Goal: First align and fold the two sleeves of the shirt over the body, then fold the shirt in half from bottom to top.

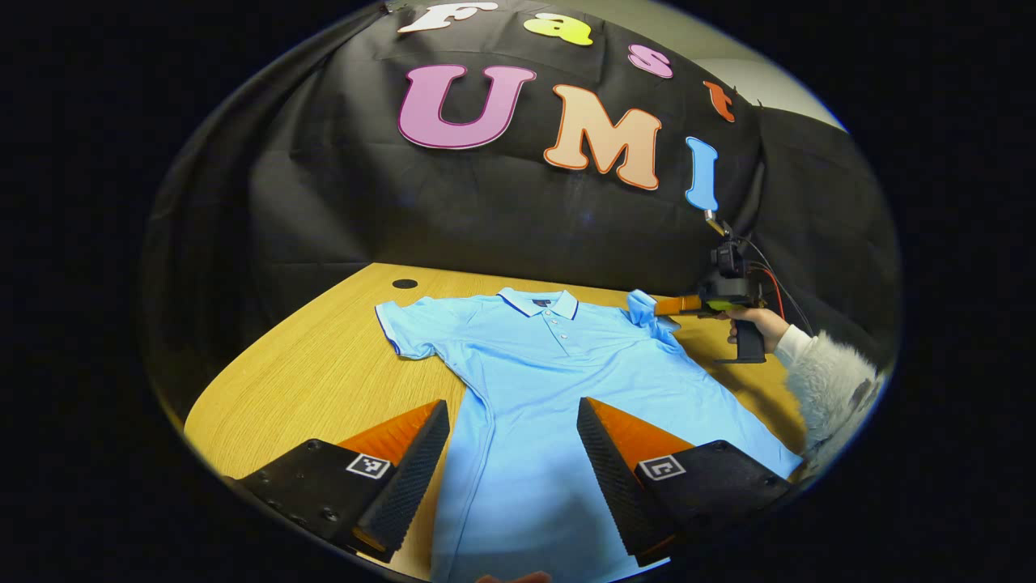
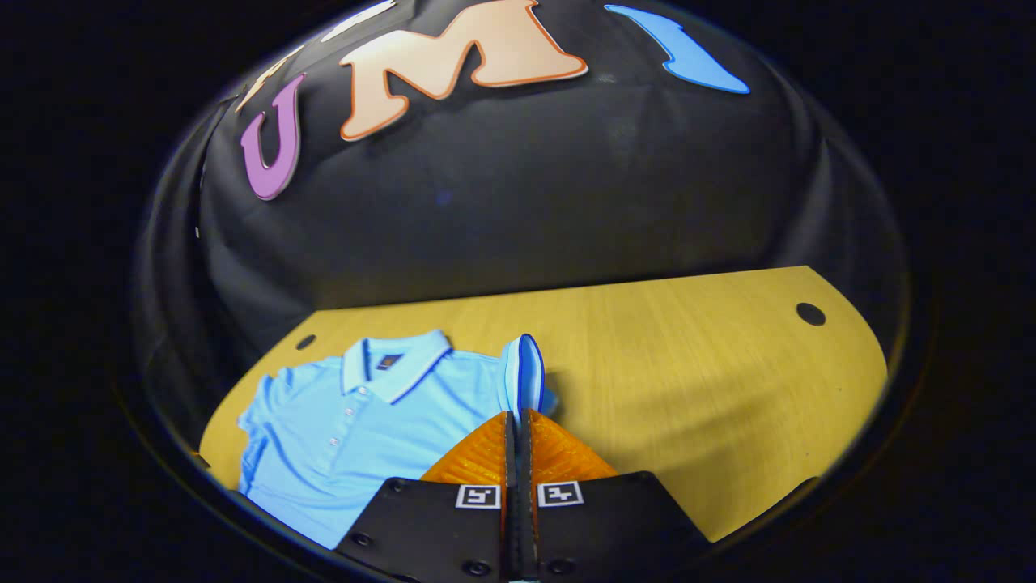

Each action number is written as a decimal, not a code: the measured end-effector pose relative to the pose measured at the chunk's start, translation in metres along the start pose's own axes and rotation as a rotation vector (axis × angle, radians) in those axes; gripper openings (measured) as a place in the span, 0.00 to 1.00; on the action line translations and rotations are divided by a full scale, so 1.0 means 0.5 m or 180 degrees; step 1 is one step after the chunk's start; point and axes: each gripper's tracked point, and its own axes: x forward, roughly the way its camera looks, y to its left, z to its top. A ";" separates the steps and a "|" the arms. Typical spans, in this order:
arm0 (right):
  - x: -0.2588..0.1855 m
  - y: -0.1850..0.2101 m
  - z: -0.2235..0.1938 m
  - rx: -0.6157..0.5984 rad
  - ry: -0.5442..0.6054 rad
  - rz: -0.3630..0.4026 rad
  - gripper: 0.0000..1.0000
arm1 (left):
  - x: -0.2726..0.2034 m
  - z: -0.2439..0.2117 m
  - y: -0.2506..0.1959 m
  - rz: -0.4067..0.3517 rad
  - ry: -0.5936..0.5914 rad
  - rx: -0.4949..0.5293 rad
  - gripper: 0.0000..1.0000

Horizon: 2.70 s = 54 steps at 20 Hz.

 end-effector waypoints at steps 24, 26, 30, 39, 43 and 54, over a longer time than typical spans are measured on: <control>-0.265 0.205 -0.117 -0.0038 -0.0008 0.1089 0.97 | 0.019 -0.013 0.052 0.0205 0.0066 -0.0103 0.95; -0.329 0.180 -0.143 -0.0089 -0.0029 0.1087 0.97 | 0.028 -0.005 0.070 0.0268 0.0064 -0.0077 0.95; -0.432 0.111 -0.177 -0.0279 -0.0212 0.0943 0.97 | 0.067 0.042 0.100 0.0274 0.0106 -0.0090 0.94; -0.522 0.018 -0.220 -0.0127 -0.0370 0.0771 0.97 | 0.261 0.153 0.251 0.0647 0.0303 -0.0070 0.94; -0.532 0.028 -0.232 -0.0257 -0.0405 0.0781 0.97 | 0.332 0.136 0.304 0.0764 0.0579 -0.0148 0.94; -0.535 0.011 -0.244 -0.0181 -0.0418 0.0748 0.97 | 0.396 0.052 0.356 0.0888 0.0944 -0.0172 0.89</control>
